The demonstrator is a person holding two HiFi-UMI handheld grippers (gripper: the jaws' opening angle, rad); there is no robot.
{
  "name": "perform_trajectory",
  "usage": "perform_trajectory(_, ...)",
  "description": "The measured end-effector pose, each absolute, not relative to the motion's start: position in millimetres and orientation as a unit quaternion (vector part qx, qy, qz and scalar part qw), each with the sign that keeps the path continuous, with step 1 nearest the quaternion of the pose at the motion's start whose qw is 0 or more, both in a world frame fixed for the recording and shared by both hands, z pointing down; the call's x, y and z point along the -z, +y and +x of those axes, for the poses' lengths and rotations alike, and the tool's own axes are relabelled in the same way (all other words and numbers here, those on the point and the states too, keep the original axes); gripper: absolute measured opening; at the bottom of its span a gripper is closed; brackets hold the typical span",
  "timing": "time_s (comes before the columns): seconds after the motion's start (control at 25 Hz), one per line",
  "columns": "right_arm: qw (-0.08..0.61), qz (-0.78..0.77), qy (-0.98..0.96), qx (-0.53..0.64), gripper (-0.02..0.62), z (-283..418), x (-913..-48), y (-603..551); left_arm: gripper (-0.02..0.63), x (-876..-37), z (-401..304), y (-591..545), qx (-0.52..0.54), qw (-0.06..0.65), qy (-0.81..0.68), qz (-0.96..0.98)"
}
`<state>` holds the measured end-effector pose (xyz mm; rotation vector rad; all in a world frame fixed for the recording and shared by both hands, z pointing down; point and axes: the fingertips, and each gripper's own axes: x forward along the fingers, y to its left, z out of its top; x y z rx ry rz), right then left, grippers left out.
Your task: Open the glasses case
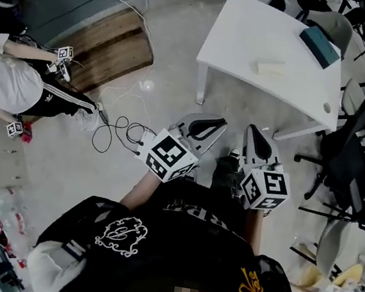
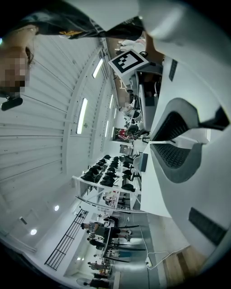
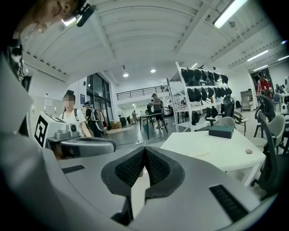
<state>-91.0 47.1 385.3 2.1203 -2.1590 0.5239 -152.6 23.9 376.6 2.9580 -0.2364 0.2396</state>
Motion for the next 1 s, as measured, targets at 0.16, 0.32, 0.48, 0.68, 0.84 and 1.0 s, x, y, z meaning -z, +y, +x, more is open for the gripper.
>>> perform_trajectory(0.16,0.031,0.676,-0.714,-0.179,0.012,-66,-398,32,0.031,-387,-130,10,-0.091,0.082,-0.098,0.988)
perform_trajectory(0.32,0.033,0.661,-0.727,-0.181,0.012,-33,-404,6,0.031,-395,-100,-14,-0.098,0.085,-0.121,0.984)
perform_trajectory(0.48,0.047,0.647,-0.740,-0.179,0.012,14,-402,-20,0.031,-394,-54,-44,-0.100,0.090,-0.145,0.980)
perform_trajectory(0.68,0.064,0.631,-0.751,-0.185,0.012,92,-404,-45,0.031,-393,21,-73,-0.098,0.097,-0.172,0.976)
perform_trajectory(0.84,0.072,0.616,-0.760,-0.196,0.012,144,-413,-66,0.031,-399,68,-94,-0.109,0.103,-0.193,0.970)
perform_trajectory(1.0,0.077,0.596,-0.773,-0.205,0.012,176,-423,-82,0.031,-409,95,-114,-0.121,0.112,-0.224,0.961)
